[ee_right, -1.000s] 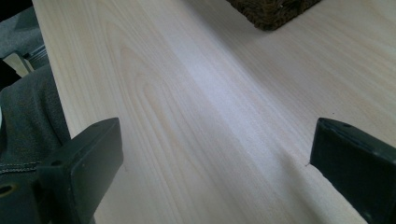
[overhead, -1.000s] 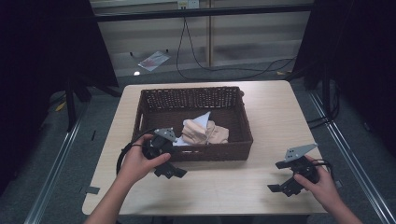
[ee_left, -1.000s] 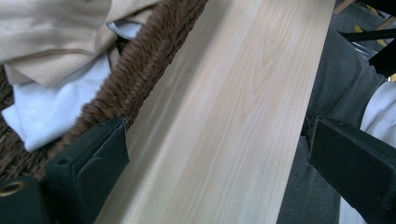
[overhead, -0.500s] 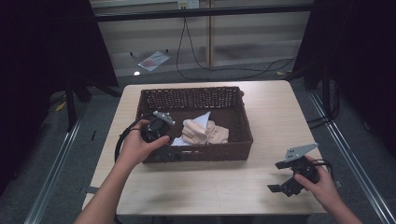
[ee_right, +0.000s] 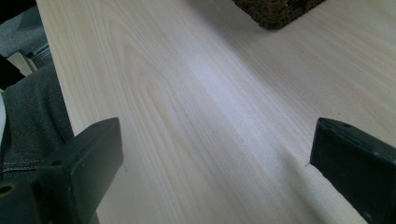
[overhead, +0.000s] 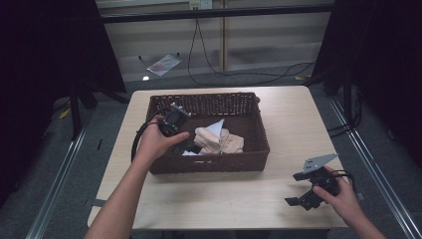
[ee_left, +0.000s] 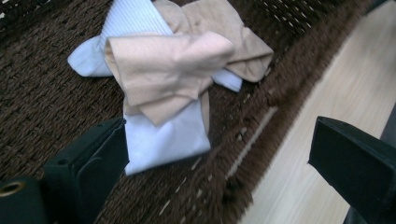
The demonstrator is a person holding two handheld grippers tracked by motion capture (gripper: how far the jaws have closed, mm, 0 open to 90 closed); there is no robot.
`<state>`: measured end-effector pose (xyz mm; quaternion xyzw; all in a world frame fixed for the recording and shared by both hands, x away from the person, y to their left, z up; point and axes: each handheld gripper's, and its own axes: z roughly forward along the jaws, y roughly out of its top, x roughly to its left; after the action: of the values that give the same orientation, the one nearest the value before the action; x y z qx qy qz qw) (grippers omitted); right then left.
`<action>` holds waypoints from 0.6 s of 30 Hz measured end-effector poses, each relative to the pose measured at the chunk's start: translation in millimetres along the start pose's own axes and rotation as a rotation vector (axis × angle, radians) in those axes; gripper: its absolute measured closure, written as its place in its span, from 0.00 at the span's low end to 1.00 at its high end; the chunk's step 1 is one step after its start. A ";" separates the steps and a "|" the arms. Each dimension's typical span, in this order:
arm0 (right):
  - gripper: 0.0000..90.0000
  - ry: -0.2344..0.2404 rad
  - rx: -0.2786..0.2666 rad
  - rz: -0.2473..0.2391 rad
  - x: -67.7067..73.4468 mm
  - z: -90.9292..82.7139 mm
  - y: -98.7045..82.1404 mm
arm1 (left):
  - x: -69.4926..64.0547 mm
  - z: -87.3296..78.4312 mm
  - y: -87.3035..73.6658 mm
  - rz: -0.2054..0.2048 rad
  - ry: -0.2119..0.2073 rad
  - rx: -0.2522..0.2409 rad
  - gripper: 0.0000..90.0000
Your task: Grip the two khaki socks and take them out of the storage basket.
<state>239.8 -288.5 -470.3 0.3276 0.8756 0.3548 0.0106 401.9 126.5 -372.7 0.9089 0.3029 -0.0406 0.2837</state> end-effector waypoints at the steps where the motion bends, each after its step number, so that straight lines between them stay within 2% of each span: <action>1: 0.02 0.000 0.001 0.000 0.0 0.0 0.0 | 0.0 0.0 0.0 0.000 0.000 0.000 0.05; 3: 0.02 0.000 0.001 -0.001 0.0 0.1 0.0 | 3.0 4.8 5.0 -0.008 0.013 0.003 0.05; 5: 0.02 0.001 -0.001 -0.002 0.0 0.2 0.0 | 6.8 12.8 11.8 -0.024 0.041 -0.017 0.05; 7: 0.02 0.000 0.001 -0.004 0.0 0.1 0.0 | 9.1 17.6 15.1 -0.035 0.046 -0.017 0.05; 9: 0.02 0.000 0.002 -0.003 0.0 0.1 0.0 | 11.9 23.0 17.8 -0.026 0.061 -0.003 0.05; 13: 0.02 0.003 -0.001 -0.003 0.0 0.2 0.0 | 17.1 30.9 20.2 -0.034 0.073 -0.002 0.07; 14: 0.02 0.003 -0.001 -0.001 0.1 -0.1 -0.1 | 21.4 34.8 20.8 -0.050 0.086 0.003 0.08; 18: 0.02 0.006 -0.001 -0.001 0.1 0.0 -0.1 | 29.1 44.4 20.9 -0.065 0.103 0.016 0.11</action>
<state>239.7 -288.5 -470.4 0.3260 0.8757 0.3561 0.0085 441.8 104.2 -406.7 0.9018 0.3461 -0.0054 0.2589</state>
